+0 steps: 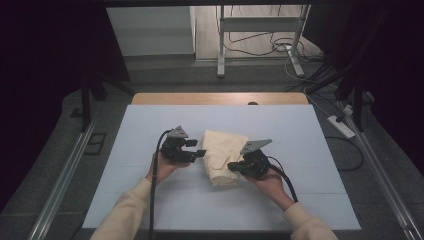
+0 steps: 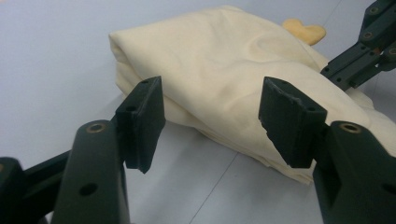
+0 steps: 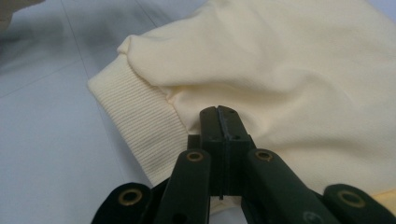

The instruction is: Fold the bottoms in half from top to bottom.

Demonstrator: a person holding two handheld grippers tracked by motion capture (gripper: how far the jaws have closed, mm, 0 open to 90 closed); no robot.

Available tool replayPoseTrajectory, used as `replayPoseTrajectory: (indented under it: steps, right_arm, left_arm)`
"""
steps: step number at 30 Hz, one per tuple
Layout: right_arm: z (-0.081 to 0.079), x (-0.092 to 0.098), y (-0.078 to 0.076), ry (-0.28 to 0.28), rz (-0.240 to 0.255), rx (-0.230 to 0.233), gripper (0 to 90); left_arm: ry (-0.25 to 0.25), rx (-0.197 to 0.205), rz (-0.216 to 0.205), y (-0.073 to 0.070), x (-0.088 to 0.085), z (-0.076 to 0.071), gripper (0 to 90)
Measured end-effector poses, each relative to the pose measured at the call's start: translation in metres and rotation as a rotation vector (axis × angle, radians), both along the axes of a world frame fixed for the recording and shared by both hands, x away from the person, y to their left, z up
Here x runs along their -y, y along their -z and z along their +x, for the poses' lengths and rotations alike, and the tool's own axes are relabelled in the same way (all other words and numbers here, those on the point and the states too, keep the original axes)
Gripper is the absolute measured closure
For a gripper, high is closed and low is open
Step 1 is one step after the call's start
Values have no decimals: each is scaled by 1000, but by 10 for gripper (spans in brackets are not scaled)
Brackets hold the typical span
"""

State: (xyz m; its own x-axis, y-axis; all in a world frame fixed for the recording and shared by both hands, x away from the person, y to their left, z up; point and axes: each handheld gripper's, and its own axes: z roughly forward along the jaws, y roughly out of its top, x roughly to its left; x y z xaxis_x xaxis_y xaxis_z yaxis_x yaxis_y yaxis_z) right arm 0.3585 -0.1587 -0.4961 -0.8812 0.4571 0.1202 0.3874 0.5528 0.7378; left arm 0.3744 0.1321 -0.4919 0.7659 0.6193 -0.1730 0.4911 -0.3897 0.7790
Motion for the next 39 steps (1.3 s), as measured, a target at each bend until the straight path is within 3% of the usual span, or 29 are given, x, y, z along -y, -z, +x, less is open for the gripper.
replayPoseTrajectory:
  steps: [9,20,27,35,39]
  right_arm:
    - [1,1,0,-2,6,-1,891]
    - [3,12,-14,28,2,34,890]
    - [-1,31,-25,82,3,57,889]
    - [-10,61,-21,139,4,43,887]
    - [-14,69,-19,156,-12,52,747]
  left_arm:
    - [4,-14,11,4,3,1,390]
    - [-18,-18,6,3,-5,-6,387]
    - [-32,-10,27,4,-14,-17,384]
    - [-56,-18,38,6,-26,-29,376]
    - [-61,-18,60,8,-33,-38,376]
